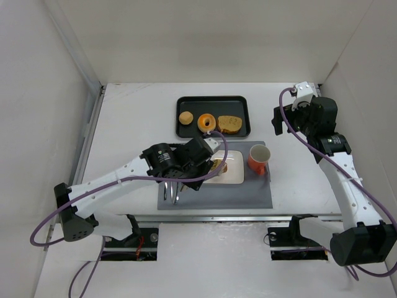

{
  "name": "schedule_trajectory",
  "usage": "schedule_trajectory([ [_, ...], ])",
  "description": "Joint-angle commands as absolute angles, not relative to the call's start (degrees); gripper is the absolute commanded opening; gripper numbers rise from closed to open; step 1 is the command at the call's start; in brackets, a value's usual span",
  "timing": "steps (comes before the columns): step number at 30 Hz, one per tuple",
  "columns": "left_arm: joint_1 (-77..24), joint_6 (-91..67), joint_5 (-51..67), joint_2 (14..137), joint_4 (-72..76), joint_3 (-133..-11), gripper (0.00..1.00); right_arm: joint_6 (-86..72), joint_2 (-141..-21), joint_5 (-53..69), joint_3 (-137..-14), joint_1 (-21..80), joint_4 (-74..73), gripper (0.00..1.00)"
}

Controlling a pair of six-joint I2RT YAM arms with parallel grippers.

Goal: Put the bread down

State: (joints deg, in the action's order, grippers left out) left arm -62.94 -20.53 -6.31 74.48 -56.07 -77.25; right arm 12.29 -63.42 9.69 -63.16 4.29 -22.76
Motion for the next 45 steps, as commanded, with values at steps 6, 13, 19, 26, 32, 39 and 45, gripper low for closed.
schedule_trajectory([
  [6,-63.2,-21.4,-5.7,73.5,-57.3,-77.3,0.35,12.8,-62.6,9.8,-64.7,4.6,-22.1,1.0],
  [13,-63.2,-20.8,-4.5,72.9,-58.4,-78.3,0.35,12.8,-62.6,9.8,-64.7,4.6,-22.1,1.0],
  [19,-63.2,-20.3,-3.3,72.9,-59.0,-78.3,0.35,12.8,-62.6,9.8,-64.7,4.6,-22.1,1.0],
  [26,-63.7,-19.8,-2.1,72.4,-60.2,-79.4,0.35,12.8,-62.6,9.8,-64.7,4.6,-22.1,1.0],
  [32,-63.7,-20.5,-3.2,71.9,-60.2,-80.5,0.34,12.8,-62.6,9.8,-64.7,4.6,-22.1,1.0],
  [39,-63.7,-25.0,-16.1,67.3,-55.7,-84.9,0.17,12.8,-62.6,9.8,-64.7,4.6,-22.1,1.0],
  [45,-56.7,-23.8,-28.6,63.4,-44.9,-80.8,0.19,12.8,-62.1,10.5,-64.7,4.6,-22.1,1.0],
])
